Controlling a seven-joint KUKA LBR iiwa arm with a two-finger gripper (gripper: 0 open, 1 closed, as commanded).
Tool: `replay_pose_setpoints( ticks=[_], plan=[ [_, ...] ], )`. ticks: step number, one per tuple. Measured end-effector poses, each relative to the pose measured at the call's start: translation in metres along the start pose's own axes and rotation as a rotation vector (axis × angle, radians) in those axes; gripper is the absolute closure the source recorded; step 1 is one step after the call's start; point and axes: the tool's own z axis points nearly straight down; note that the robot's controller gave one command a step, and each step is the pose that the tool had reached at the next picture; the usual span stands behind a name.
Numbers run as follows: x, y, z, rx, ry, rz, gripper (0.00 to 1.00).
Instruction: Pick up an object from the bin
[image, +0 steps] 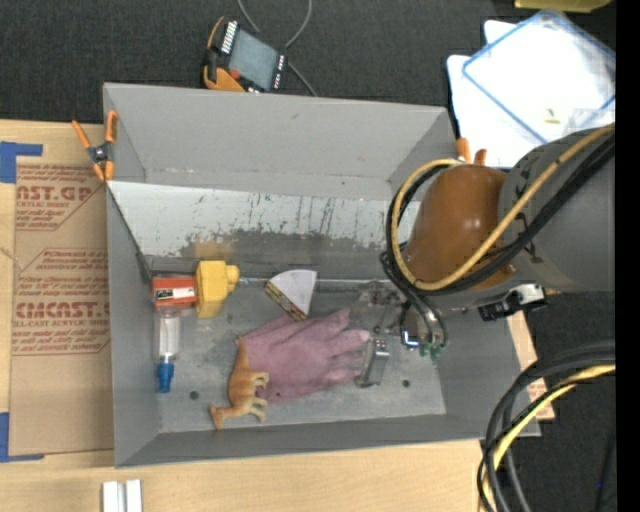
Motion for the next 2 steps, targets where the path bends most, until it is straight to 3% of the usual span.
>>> replay_pose_setpoints(
  ticks=[1,2],
  plan=[
    [0.02,0.006,0.053,0.001,-0.004,-0.157,0.0],
    [0.017,-0.013,0.062,-0.003,0.0,-0.074,0.0]
  ],
)
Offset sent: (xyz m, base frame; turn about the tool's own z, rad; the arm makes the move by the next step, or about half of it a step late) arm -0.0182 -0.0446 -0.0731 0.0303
